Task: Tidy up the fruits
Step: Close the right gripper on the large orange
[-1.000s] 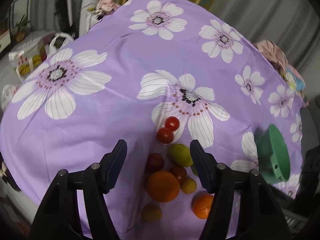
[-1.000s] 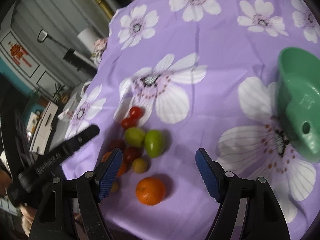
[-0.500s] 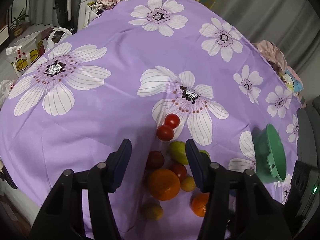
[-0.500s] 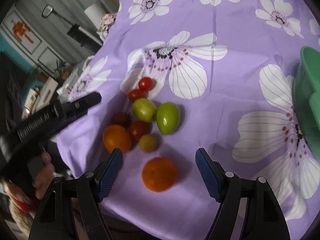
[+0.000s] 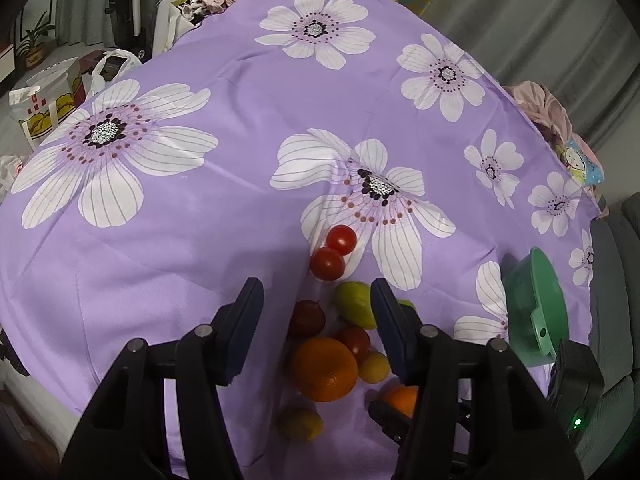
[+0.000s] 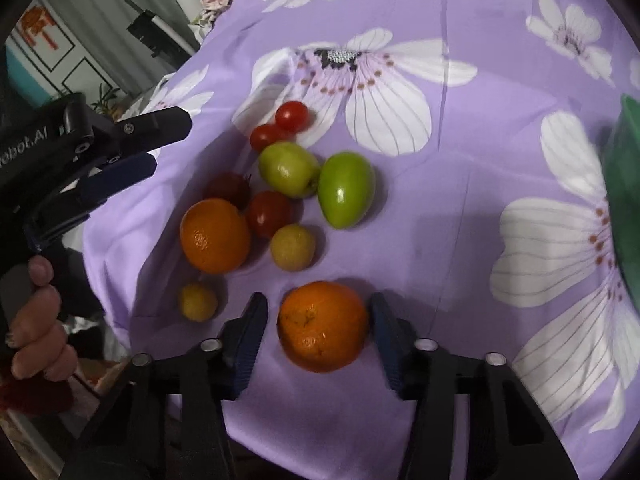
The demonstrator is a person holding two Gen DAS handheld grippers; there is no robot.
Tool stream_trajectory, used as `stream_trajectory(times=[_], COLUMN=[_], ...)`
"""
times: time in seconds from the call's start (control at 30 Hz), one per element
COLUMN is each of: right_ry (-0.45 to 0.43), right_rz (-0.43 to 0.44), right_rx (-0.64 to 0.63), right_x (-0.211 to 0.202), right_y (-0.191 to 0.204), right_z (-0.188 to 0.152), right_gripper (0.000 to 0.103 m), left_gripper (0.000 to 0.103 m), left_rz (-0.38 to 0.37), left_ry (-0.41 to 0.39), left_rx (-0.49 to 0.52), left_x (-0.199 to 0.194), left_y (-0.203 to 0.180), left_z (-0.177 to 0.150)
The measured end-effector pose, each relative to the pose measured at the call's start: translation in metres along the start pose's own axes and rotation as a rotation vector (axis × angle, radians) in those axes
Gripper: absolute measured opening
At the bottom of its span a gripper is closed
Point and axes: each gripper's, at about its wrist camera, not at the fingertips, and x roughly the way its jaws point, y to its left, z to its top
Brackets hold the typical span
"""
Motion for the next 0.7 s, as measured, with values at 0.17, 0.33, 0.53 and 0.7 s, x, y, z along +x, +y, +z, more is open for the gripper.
stream_trajectory(times=[0.17, 0.33, 0.53, 0.7], right_ry=[-0.014, -0.051, 0.003, 0.017], right_rz=[0.011, 0.017, -0.015, 0.032], right_rx=[0.063, 0.154, 0.180, 0.210], right_x=[-0.003, -0.021, -0.002, 0.005], right_y=[-0.017, -0.049, -0.066, -0.076], right_z=[0.005, 0.025, 0.060, 0.047], right_gripper=[0.044, 0.044, 0.044, 0.044], left_gripper=[0.054, 0.054, 0.053, 0.053], left_rz=[-0.009, -0.055, -0.050, -0.041], left_ry=[-0.002, -0.023, -0.008, 0.011], left_rx=[0.017, 0.041, 0.082, 0.099], left_x=[0.001, 0.000, 0.008, 0.015], left_y=[-0.006, -0.015, -0.029, -0.035], left_z=[-0.003, -0.004, -0.008, -0.012])
